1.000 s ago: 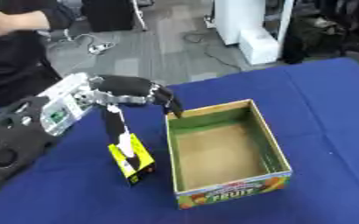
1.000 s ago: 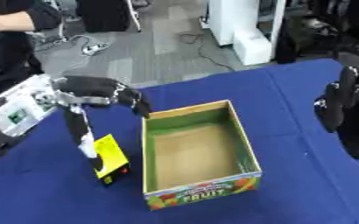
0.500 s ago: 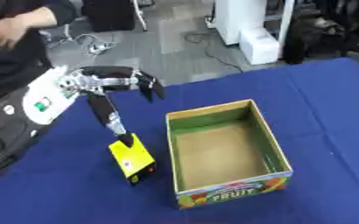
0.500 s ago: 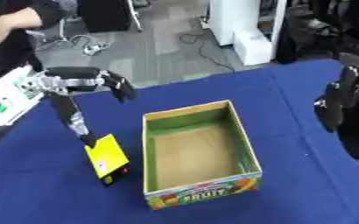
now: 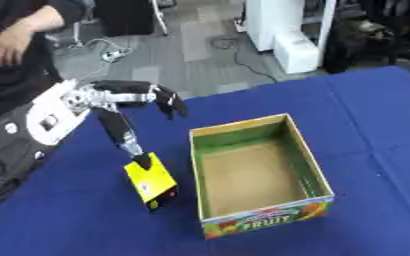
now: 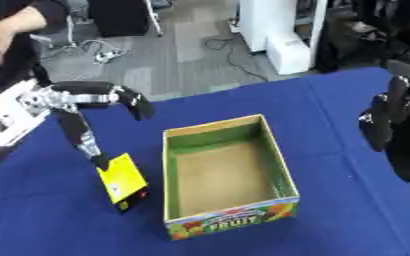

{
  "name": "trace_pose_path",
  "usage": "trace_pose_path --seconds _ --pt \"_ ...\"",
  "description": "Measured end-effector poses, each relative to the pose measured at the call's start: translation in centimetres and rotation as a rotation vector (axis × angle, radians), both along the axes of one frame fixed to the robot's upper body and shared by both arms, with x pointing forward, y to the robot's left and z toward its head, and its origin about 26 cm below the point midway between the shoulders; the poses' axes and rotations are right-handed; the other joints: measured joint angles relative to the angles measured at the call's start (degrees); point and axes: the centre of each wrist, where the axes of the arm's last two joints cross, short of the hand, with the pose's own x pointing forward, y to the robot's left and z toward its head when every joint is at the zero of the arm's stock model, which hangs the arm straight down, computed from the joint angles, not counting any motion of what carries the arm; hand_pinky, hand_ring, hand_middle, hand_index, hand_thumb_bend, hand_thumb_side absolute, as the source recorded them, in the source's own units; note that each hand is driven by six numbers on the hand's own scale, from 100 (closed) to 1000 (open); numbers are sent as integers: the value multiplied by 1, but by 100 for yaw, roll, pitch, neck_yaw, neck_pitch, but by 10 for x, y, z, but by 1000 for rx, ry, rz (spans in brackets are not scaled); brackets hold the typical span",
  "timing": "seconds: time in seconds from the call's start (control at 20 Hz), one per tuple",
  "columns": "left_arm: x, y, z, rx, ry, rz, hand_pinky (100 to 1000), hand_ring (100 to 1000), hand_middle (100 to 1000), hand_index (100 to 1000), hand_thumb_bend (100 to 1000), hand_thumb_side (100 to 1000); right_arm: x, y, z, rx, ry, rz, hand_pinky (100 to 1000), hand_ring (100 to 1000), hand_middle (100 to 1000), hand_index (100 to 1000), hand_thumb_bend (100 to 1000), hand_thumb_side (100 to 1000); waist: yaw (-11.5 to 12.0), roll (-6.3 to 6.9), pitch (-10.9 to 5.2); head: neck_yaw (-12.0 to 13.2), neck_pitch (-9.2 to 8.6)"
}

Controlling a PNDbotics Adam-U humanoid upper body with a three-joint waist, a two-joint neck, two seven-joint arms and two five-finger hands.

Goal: Pick up objects on the table and place them in the box.

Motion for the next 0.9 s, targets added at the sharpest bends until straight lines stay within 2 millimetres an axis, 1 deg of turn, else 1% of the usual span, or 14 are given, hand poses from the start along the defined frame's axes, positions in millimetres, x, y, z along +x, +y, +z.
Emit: trace_pose_path --seconds 0.15,0.35,0.5,0.55,0.6,0.9 --pt "-5 5 -2 20 1 1 761 735 825 855 869 642 0 0 0 0 0 0 148 311 390 501 100 1000 7 0 0 -1 1" --pt "-13 7 -3 31 4 -14 789 749 835 857 859 649 0 0 0 0 0 0 148 310 390 501 100 1000 8 0 0 -3 1" --pt "-21 8 -5 40 10 -23 817 762 847 858 829 656 0 0 0 0 0 -1 148 310 390 501 100 1000 9 -1 0 -5 1" --pt "-23 8 -4 41 9 -25 812 759 844 857 837 654 0 0 0 0 0 -1 148 310 390 501 100 1000 9 -2 0 -6 1" --pt "-26 9 -4 39 8 -28 828 767 850 857 821 657 0 0 0 0 0 -1 148 310 390 501 100 1000 9 -3 0 -7 1" --pt "-41 12 0 37 -17 -52 842 771 853 858 820 659 0 0 0 0 0 -1 148 310 390 501 100 1000 13 -25 0 -8 1"
